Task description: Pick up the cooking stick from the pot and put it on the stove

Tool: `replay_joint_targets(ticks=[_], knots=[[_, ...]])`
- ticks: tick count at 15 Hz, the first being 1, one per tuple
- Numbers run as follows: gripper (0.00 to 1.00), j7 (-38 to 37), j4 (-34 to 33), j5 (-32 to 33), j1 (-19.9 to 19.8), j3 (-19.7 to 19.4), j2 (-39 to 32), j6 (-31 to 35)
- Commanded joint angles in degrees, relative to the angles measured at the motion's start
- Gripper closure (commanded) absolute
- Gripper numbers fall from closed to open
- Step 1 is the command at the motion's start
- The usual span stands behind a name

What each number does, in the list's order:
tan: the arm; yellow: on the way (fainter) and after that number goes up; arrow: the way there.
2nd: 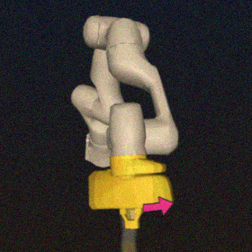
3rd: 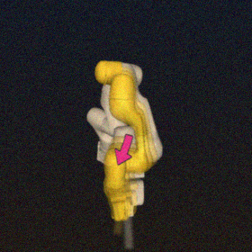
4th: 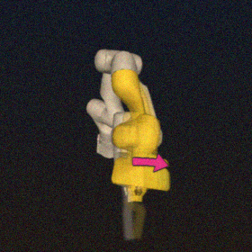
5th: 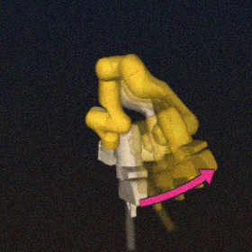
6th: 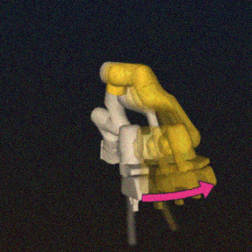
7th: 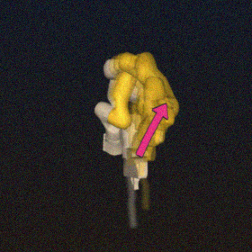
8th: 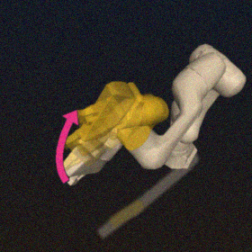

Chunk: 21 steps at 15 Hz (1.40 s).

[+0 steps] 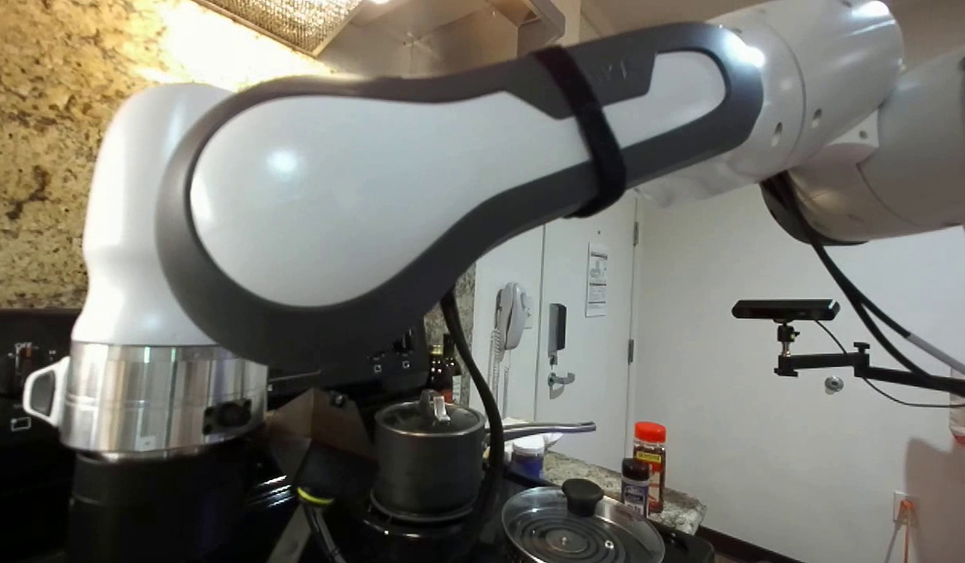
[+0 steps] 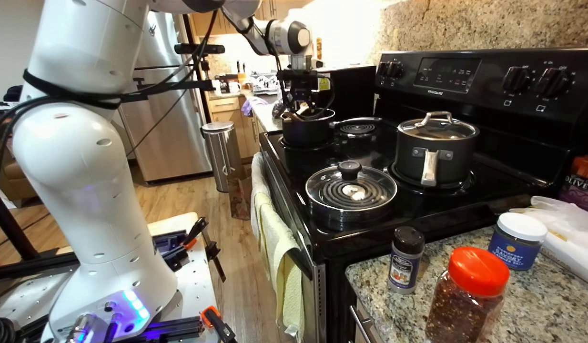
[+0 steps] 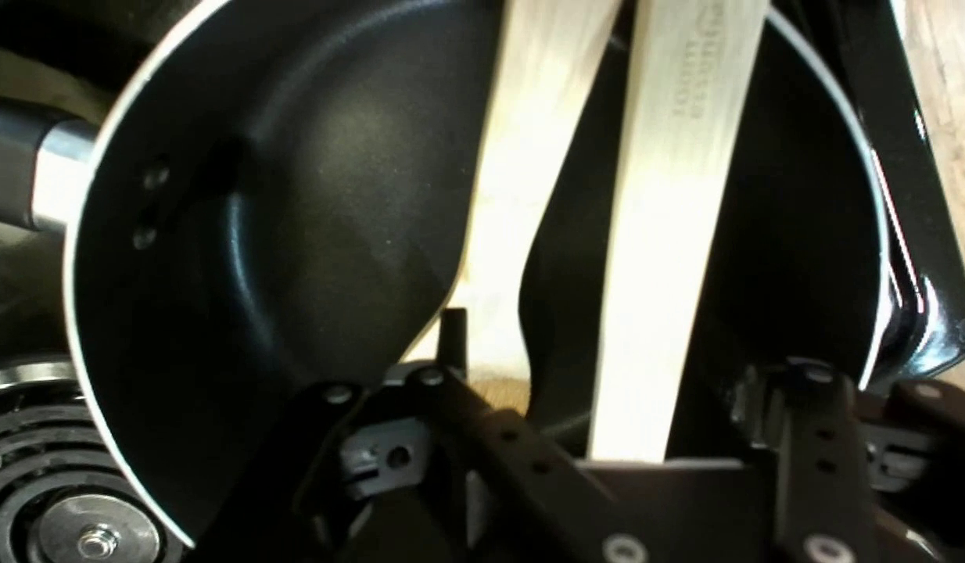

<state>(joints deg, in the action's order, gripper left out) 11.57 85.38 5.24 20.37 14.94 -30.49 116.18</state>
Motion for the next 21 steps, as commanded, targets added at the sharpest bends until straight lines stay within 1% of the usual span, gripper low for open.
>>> replay_joint_targets(ticks=[1, 4, 6, 7, 8, 9, 10, 15, 19, 21], knots=[[0.53, 0.75, -2.13, 0.14, 0.08, -0.05, -0.69, -2.24], [0.74, 0.45, -3.28, 0.04, 0.12, -0.08, -0.16, -3.81], [0.86, 0.26, -4.67, 0.04, 0.22, -0.13, -0.02, -5.16], [0.9, 0.25, -5.4, 0.03, 0.25, -0.13, 0.08, -5.9], [0.92, 0.18, -5.89, 0.05, 0.34, -0.12, 0.2, -6.49], [0.89, 0.24, -6.19, 0.1, 0.39, -0.12, 0.36, -6.82], [0.88, 0.1, -6.45, 0.26, 0.51, -0.19, 0.42, -6.89], [0.88, -0.05, -6.15, 0.16, 0.49, -0.16, 2.2, -7.8], [0.88, -1.04, -1.65, -1.23, -1.46, -0.29, 8.49, -6.79], [0.88, -1.74, 1.33, -2.35, -2.85, -0.76, 12.78, -5.78]])
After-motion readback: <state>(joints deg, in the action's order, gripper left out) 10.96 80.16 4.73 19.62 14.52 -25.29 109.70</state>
